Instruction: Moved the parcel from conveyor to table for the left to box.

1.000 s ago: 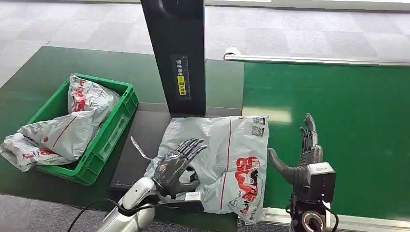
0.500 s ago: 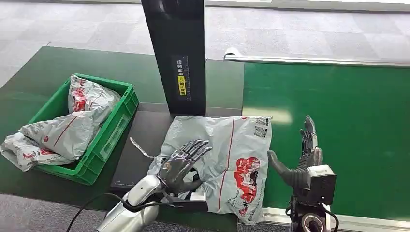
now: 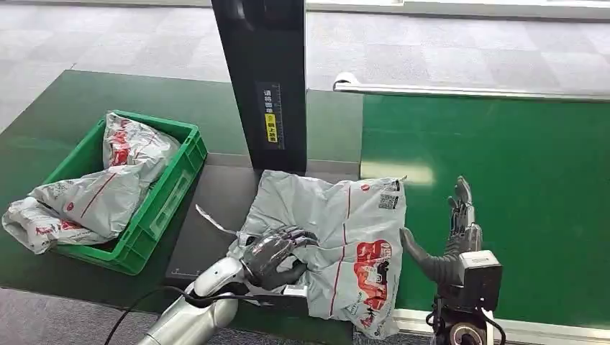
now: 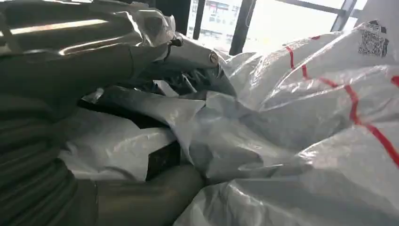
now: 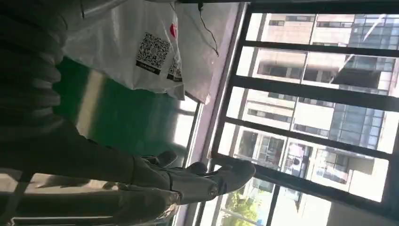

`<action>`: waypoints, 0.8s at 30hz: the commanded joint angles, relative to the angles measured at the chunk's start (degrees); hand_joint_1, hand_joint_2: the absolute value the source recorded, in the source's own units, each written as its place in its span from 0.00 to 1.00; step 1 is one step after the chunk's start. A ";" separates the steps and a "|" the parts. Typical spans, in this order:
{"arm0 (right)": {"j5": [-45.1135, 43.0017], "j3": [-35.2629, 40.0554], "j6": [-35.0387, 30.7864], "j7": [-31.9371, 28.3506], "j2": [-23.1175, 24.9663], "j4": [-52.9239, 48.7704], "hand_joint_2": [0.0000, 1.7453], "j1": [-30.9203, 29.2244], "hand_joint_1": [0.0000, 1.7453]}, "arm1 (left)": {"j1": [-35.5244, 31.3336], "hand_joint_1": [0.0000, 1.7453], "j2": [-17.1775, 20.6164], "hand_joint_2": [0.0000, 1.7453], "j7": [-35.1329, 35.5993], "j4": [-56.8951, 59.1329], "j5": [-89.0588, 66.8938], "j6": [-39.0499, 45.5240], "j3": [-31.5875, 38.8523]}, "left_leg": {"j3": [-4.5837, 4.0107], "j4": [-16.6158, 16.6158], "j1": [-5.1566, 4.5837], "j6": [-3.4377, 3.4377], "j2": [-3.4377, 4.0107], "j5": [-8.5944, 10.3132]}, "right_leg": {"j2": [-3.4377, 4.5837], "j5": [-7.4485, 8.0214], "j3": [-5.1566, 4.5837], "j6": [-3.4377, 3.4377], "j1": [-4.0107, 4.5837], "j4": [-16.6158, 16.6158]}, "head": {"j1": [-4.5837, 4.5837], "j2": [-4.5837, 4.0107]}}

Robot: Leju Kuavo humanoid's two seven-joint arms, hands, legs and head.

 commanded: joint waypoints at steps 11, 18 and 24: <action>-1.82 -2.28 -0.98 -0.73 -0.41 0.62 1.00 0.27 0.00 | 2.64 1.00 2.91 1.00 -5.31 -11.78 8.57 3.92 1.71 | -0.08 -0.01 0.00 0.03 0.08 -0.02 | -0.02 -0.01 -0.11 -0.02 0.02 -0.03 | 0.00 0.00; -1.88 -2.49 -1.41 -1.25 0.42 0.60 1.00 0.59 0.00 | 7.83 1.00 4.66 1.00 -9.29 -28.11 14.80 10.02 7.80 | -0.08 0.00 0.01 0.02 0.23 -0.06 | 0.09 -0.02 -0.15 -0.04 0.03 -0.01 | 0.00 0.00; -1.93 -2.89 -1.58 -1.68 0.28 0.64 1.00 0.85 0.00 | 8.97 1.00 6.07 1.00 -10.30 -35.35 15.49 15.56 13.93 | -0.13 0.00 0.02 0.02 0.25 -0.05 | 0.10 -0.01 -0.21 -0.04 0.04 0.00 | 0.00 0.00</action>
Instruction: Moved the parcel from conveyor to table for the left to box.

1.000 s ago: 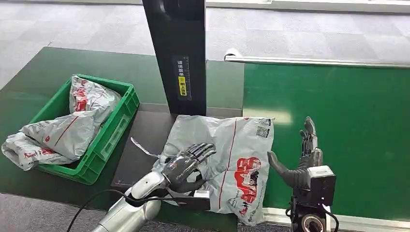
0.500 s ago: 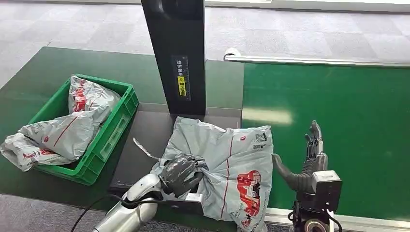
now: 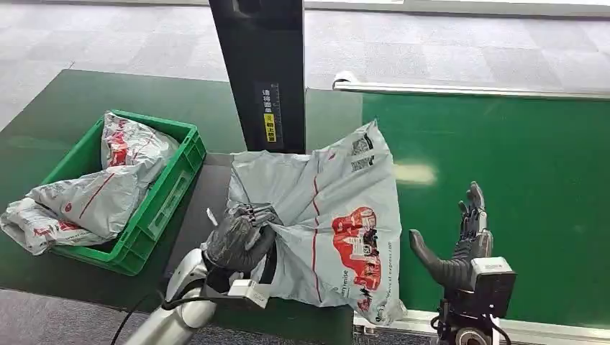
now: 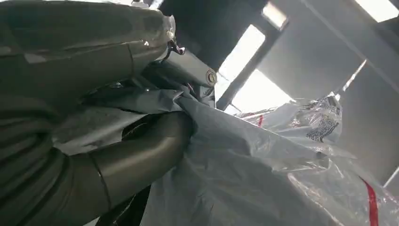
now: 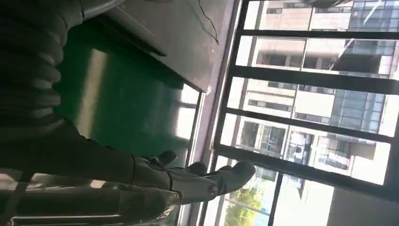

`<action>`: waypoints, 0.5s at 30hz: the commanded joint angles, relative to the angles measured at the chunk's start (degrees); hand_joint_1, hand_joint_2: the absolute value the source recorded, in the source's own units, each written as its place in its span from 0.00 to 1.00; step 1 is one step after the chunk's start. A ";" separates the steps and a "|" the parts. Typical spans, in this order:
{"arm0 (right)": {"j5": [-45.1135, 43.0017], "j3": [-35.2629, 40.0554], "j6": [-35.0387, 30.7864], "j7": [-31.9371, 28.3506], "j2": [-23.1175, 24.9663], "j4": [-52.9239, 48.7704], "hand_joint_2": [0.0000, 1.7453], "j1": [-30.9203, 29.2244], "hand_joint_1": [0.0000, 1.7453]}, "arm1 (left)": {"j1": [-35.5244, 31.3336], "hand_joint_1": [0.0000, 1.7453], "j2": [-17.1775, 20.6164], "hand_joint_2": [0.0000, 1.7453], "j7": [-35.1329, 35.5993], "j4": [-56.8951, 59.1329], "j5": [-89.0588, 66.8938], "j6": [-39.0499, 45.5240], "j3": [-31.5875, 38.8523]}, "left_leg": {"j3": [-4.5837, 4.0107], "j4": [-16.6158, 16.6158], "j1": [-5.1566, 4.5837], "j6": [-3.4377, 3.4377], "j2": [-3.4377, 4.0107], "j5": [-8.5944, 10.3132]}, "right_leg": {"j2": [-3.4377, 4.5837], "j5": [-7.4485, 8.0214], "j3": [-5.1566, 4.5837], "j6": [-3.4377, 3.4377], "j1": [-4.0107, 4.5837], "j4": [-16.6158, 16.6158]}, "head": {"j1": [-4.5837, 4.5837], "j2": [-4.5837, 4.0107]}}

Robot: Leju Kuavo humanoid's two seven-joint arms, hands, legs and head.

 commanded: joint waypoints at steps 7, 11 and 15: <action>-0.22 -1.73 -0.08 -0.49 0.40 0.82 1.00 0.05 0.00 | 2.62 1.00 2.58 1.00 -0.51 -11.36 0.44 4.02 7.62 | 0.08 -0.04 -0.02 0.05 0.09 -0.02 | -0.01 0.00 0.08 -0.01 0.00 -0.05 | 0.02 0.00; -0.22 -1.73 -0.08 -0.49 0.40 0.82 1.00 0.05 0.00 | 2.62 1.00 2.58 1.00 -0.51 -11.36 0.44 4.02 7.62 | 0.05 -0.04 -0.03 0.03 0.04 -0.01 | -0.05 -0.01 0.06 -0.02 -0.01 -0.03 | 0.00 0.00; -0.22 -2.11 -0.30 -0.81 0.35 0.24 1.00 1.05 0.00 | 4.49 1.00 3.93 1.00 -0.80 -14.43 0.82 8.07 11.84 | 0.04 -0.03 -0.02 0.01 0.09 -0.01 | 0.02 0.00 0.03 -0.02 -0.01 -0.02 | 0.00 0.00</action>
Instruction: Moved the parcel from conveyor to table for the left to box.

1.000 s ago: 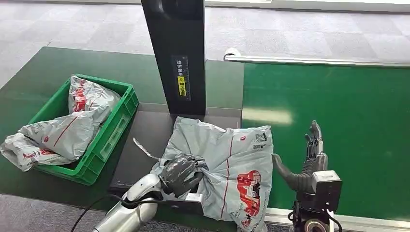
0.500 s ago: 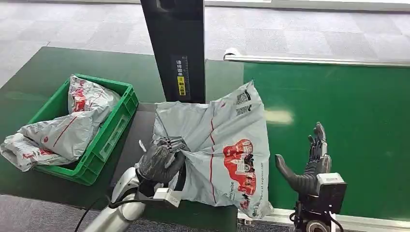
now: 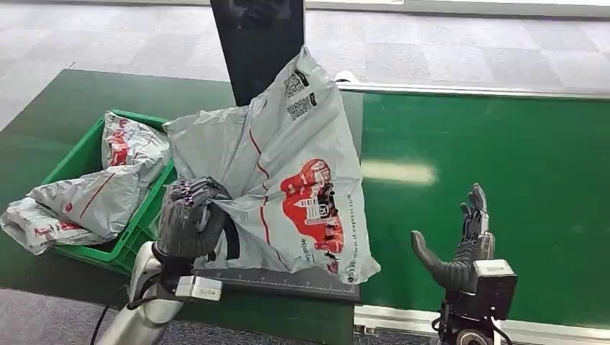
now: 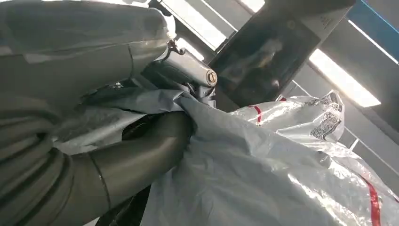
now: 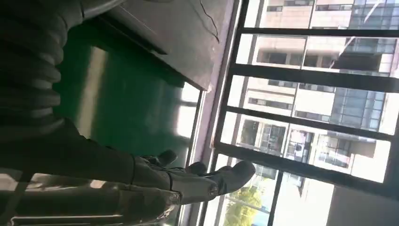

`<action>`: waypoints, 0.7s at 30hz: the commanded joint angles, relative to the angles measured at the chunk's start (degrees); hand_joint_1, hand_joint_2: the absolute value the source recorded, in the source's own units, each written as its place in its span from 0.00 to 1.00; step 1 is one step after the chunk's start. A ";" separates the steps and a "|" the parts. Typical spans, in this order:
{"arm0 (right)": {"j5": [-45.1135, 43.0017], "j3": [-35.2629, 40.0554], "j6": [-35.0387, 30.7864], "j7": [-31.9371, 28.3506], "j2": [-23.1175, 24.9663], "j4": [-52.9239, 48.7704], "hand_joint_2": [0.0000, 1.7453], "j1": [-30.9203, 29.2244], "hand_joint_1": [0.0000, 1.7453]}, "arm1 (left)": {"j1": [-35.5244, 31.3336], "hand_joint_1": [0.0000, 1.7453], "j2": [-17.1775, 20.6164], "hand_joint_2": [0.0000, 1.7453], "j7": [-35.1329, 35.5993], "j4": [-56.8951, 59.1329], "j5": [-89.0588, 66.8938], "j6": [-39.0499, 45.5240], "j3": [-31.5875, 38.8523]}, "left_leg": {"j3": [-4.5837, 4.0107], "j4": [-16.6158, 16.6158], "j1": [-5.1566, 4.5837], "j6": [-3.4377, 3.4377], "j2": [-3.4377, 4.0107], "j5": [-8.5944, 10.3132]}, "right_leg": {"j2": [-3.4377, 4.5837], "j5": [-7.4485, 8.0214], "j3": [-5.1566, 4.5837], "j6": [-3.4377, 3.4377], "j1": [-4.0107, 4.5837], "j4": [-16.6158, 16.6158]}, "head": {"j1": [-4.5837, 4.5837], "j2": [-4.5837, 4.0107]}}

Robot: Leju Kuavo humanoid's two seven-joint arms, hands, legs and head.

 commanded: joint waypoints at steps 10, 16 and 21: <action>0.71 -3.52 -0.16 -0.81 2.07 -2.65 1.00 3.41 0.00 | 7.22 1.00 0.59 1.00 2.17 -5.74 -3.95 10.75 20.36 | 0.09 -0.08 -0.02 0.04 0.21 -0.05 | 0.10 -0.02 0.03 -0.03 0.01 -0.06 | 0.00 0.00; 1.35 -5.48 0.13 -0.05 2.52 -4.53 1.00 4.66 0.00 | 3.75 1.00 1.83 1.00 7.39 3.87 -8.57 11.96 31.98 | 0.11 -0.14 -0.03 0.02 0.13 0.01 | -0.01 -0.02 0.06 -0.06 0.00 -0.07 | 0.00 0.00; 1.29 -5.65 0.30 0.03 2.38 -3.64 1.00 3.88 0.00 | 0.02 1.00 4.42 1.00 8.12 12.85 -10.79 11.64 37.76 | 0.12 -0.15 -0.02 0.00 0.13 0.02 | 0.01 -0.02 0.02 -0.07 0.01 -0.06 | 0.00 0.00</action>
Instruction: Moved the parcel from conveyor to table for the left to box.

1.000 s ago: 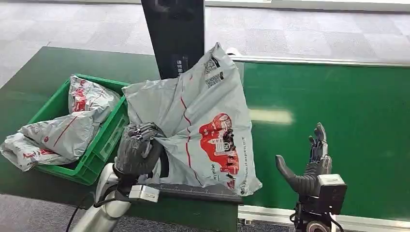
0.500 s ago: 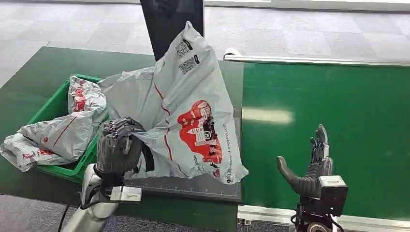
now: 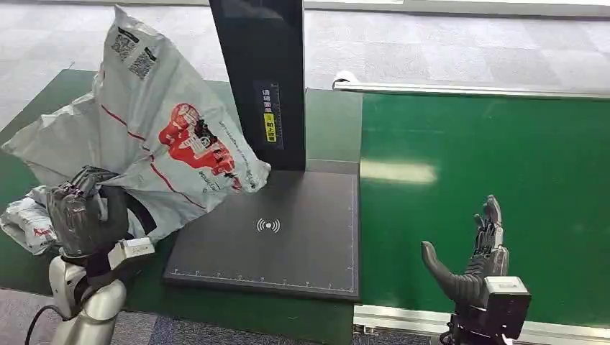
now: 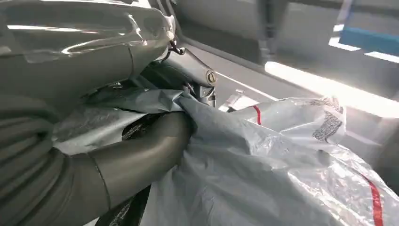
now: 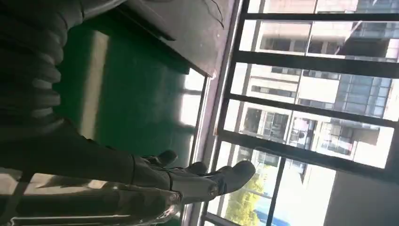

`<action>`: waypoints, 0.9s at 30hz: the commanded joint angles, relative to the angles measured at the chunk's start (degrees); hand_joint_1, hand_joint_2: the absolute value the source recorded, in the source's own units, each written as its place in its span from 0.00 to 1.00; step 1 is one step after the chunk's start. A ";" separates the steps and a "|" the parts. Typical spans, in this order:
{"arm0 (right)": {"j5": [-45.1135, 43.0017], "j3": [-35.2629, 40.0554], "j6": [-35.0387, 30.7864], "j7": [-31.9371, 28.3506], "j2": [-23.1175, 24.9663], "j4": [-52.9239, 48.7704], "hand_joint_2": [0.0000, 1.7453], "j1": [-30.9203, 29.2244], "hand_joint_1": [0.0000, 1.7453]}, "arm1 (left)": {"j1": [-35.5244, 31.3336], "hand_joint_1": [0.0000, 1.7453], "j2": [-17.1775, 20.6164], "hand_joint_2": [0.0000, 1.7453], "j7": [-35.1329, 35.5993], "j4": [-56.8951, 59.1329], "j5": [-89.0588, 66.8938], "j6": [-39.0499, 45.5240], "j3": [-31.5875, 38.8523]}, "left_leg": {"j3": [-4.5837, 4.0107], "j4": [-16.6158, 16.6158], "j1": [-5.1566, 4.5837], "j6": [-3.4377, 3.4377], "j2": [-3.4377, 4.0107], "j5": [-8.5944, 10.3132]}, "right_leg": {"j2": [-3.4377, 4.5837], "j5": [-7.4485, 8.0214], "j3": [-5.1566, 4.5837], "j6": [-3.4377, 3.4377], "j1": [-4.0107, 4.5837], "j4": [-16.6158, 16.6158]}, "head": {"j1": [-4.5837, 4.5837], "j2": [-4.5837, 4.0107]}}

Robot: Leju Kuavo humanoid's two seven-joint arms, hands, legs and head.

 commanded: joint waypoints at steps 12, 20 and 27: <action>-0.17 -2.44 -0.60 0.91 0.72 0.03 1.00 0.28 0.00 | -11.02 1.00 4.21 1.00 11.41 31.85 -16.07 2.54 14.22 | 0.14 -0.12 -0.05 0.03 -0.01 0.03 | -0.16 -0.03 0.17 -0.03 -0.02 -0.07 | 0.04 0.00; -0.15 -2.28 -0.66 1.11 0.82 0.01 1.00 0.22 0.00 | -12.35 1.00 4.60 1.00 13.26 33.80 -15.00 1.32 14.77 | 0.05 -0.07 -0.02 0.04 0.02 0.01 | -0.07 -0.01 0.05 -0.01 0.00 -0.05 | 0.00 0.00; -0.09 -1.96 -0.84 1.26 0.82 0.28 1.00 0.08 0.00 | -12.21 1.00 3.66 1.00 12.86 33.00 -11.92 0.81 15.18 | 0.04 -0.06 -0.02 0.03 0.00 0.02 | -0.08 -0.01 0.05 -0.01 0.00 -0.04 | 0.02 -0.02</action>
